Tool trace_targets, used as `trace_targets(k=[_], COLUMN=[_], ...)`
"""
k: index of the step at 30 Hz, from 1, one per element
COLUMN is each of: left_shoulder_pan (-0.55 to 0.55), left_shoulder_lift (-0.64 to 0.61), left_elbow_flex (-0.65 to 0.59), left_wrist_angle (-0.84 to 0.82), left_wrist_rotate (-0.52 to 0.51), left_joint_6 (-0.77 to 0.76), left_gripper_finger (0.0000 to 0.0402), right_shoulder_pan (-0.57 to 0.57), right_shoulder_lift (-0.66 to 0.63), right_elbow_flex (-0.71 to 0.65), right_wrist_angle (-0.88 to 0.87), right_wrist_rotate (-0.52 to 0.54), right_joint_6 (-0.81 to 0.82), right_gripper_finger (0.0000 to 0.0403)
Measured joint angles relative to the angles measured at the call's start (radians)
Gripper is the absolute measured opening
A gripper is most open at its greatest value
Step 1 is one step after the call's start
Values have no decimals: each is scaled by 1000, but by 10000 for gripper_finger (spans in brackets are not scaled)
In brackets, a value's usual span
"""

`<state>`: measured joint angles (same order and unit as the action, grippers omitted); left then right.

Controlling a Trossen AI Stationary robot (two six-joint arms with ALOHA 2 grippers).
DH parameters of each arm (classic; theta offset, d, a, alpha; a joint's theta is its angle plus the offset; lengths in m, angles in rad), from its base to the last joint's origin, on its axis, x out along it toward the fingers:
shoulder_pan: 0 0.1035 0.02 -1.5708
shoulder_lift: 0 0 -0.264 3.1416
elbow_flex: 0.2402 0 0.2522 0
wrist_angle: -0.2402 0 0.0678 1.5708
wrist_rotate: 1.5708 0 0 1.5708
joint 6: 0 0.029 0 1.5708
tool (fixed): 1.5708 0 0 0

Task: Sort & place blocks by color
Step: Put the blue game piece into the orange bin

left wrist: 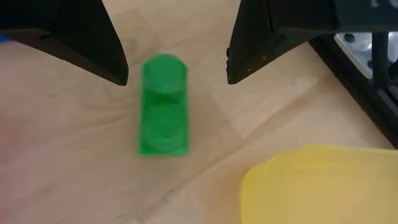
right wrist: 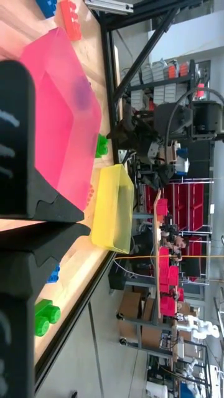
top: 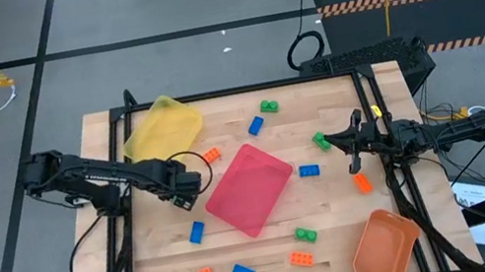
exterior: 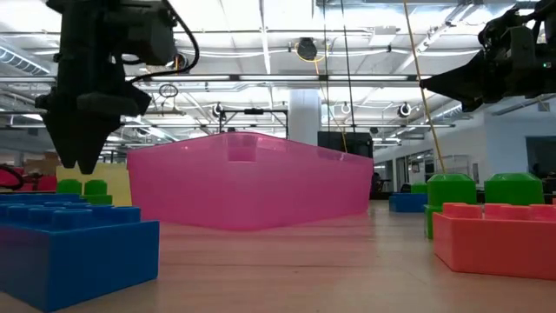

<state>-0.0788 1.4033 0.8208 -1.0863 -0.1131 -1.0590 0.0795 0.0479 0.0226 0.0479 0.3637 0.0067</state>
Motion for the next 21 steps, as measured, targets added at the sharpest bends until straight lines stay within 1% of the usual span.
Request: trace_targets(k=[4, 7, 12, 21], left_shoulder_pan=[0, 0, 0, 0], left_shoulder_lift=[0, 0, 0, 0], left_elbow_flex=[-66, -96, -112, -112], left_wrist_angle=[88, 122, 165, 164], left_wrist_rotate=[20, 37, 40, 43], left_joint_6=[-12, -25, -23, -16], left_gripper_finger=[276, 276, 276, 276], right_shoulder_pan=[0, 0, 0, 0], right_shoulder_lift=[0, 0, 0, 0], right_elbow_flex=[0, 0, 0, 0], right_wrist_angle=[0, 0, 0, 0], right_wrist_rotate=[0, 0, 0, 0], right_joint_6=[0, -4, -15, -22], right_gripper_finger=[0, 0, 0, 0])
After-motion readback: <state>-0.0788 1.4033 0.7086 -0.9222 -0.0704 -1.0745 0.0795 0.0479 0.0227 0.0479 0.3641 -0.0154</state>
